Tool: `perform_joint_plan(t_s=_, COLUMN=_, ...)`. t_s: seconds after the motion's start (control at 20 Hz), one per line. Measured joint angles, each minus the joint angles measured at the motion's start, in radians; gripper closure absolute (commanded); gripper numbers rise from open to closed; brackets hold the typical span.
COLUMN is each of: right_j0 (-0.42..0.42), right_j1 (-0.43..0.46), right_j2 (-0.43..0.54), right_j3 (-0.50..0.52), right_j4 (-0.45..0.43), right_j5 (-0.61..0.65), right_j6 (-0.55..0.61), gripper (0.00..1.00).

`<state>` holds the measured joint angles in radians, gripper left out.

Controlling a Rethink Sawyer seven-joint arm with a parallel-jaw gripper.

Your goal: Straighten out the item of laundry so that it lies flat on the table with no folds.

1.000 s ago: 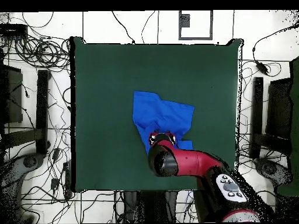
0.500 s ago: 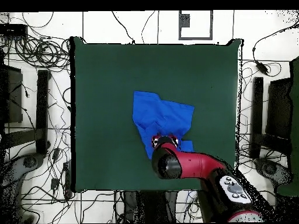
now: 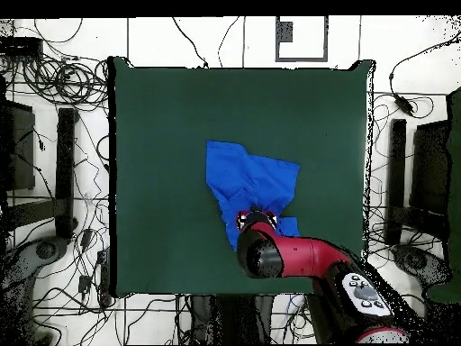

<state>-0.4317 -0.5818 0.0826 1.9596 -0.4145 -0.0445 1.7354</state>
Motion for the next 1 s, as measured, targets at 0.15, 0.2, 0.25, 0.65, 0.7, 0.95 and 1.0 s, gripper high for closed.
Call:
perform_joint_plan(t_s=0.15, right_j0=0.0, right_j1=0.0, right_j2=0.0, right_j3=0.0, right_j4=-0.003, right_j5=-0.005, right_j6=0.0, gripper=1.0)
perform_joint_plan(t_s=0.2, right_j0=0.0, right_j1=0.0, right_j2=0.0, right_j3=0.001, right_j4=-0.003, right_j5=-0.008, right_j6=0.0, gripper=1.0)
perform_joint_plan(t_s=0.25, right_j0=0.0, right_j1=0.0, right_j2=0.0, right_j3=0.001, right_j4=-0.003, right_j5=-0.009, right_j6=0.0, gripper=1.0)
perform_joint_plan(t_s=0.65, right_j0=0.021, right_j1=-0.001, right_j2=0.0, right_j3=0.002, right_j4=-0.003, right_j5=-0.01, right_j6=0.0, gripper=1.0)
perform_joint_plan(t_s=0.7, right_j0=0.025, right_j1=-0.003, right_j2=0.0, right_j3=0.004, right_j4=-0.003, right_j5=-0.01, right_j6=0.0, gripper=1.0)
perform_joint_plan(t_s=0.95, right_j0=0.032, right_j1=-0.017, right_j2=0.0, right_j3=0.014, right_j4=-0.003, right_j5=-0.01, right_j6=0.0, gripper=1.0)
perform_joint_plan(t_s=1.0, right_j0=0.032, right_j1=-0.019, right_j2=0.0, right_j3=0.018, right_j4=-0.003, right_j5=-0.01, right_j6=0.0, gripper=1.0)
